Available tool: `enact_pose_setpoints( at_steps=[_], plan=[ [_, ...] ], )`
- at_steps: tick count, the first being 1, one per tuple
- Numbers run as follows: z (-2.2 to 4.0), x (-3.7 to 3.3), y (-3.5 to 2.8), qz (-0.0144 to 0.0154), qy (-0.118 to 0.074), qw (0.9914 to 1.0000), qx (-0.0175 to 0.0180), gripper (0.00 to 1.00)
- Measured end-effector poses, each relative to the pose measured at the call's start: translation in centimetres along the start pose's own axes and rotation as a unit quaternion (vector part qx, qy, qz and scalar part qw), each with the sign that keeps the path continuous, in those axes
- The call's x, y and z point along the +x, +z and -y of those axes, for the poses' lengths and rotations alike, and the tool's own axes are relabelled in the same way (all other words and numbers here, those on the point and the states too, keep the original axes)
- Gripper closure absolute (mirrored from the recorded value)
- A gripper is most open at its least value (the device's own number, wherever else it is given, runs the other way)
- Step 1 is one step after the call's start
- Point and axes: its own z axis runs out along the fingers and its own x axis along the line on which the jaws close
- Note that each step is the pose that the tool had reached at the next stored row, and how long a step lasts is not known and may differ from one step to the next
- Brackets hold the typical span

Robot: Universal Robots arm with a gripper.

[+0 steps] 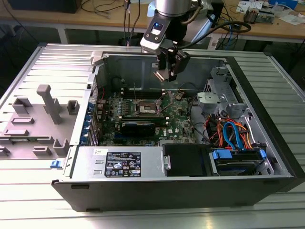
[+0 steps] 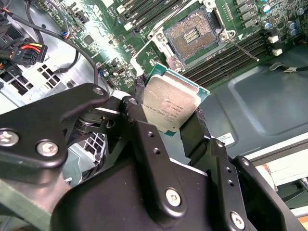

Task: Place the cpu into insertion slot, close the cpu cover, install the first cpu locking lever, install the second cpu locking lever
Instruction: 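Place the cpu into insertion slot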

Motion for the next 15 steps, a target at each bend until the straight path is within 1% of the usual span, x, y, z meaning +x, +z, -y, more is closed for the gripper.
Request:
enact_pose_setpoints(
  at_steps=[10, 13, 15],
  plan=[
    [0.0, 0.0, 0.01, 0.0, 0.001, 1.0, 0.0, 0.46],
    [0.0, 0.0, 0.03, 0.0006, 0.008, 0.99997, -0.0002, 0.46],
    [0.0, 0.0, 0.08, 0.0014, 0.017, 0.99985, -0.0003, 0.46]
  ],
)
